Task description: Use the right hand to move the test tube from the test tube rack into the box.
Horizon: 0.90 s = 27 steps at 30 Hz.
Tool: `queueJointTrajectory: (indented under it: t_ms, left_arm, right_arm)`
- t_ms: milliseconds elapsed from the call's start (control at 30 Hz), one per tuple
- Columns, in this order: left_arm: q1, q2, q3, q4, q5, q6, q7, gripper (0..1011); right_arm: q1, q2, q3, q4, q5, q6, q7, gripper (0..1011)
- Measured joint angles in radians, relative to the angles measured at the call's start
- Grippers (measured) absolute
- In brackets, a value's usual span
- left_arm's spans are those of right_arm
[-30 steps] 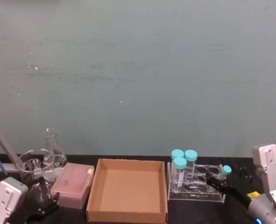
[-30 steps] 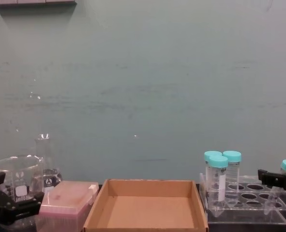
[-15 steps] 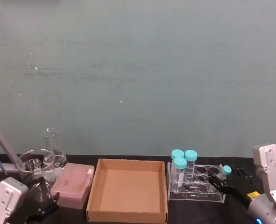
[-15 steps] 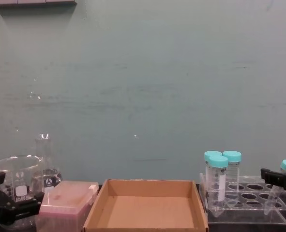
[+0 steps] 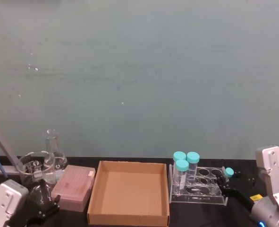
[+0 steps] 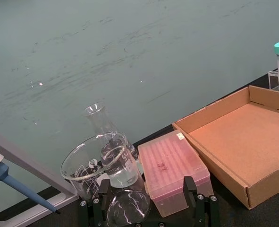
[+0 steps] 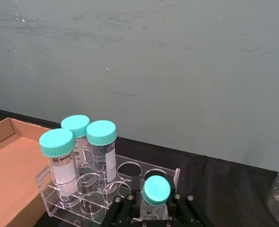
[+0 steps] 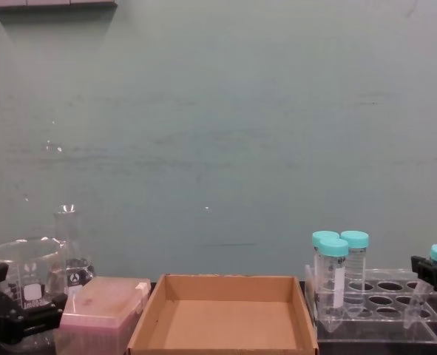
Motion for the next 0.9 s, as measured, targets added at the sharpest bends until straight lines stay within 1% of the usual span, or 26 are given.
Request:
queueJointTrajectory:
  t_ms: [100, 200, 500, 733, 900]
  left_arm:
    - [0.0, 0.0, 0.0, 0.0, 0.0, 0.0, 0.0, 1000]
    - [0.0, 0.0, 0.0, 0.0, 0.0, 0.0, 0.0, 1000]
    - [0.0, 0.0, 0.0, 0.0, 0.0, 0.0, 0.0, 1000]
    - [0.0, 0.0, 0.0, 0.0, 0.0, 0.0, 0.0, 1000]
    - [0.0, 0.0, 0.0, 0.0, 0.0, 0.0, 0.0, 1000]
  right_arm:
    - [0.0, 0.0, 0.0, 0.0, 0.0, 0.0, 0.0, 244]
    - [0.0, 0.0, 0.0, 0.0, 0.0, 0.0, 0.0, 204]
    - [0.0, 0.0, 0.0, 0.0, -0.001, 0.0, 0.0, 204]
    - [-0.006, -0.01, 0.014, -0.003, -0.017, -0.016, 0.012, 204]
    - [-0.012, -0.017, 0.032, -0.026, -0.014, -0.005, 0.032, 204]
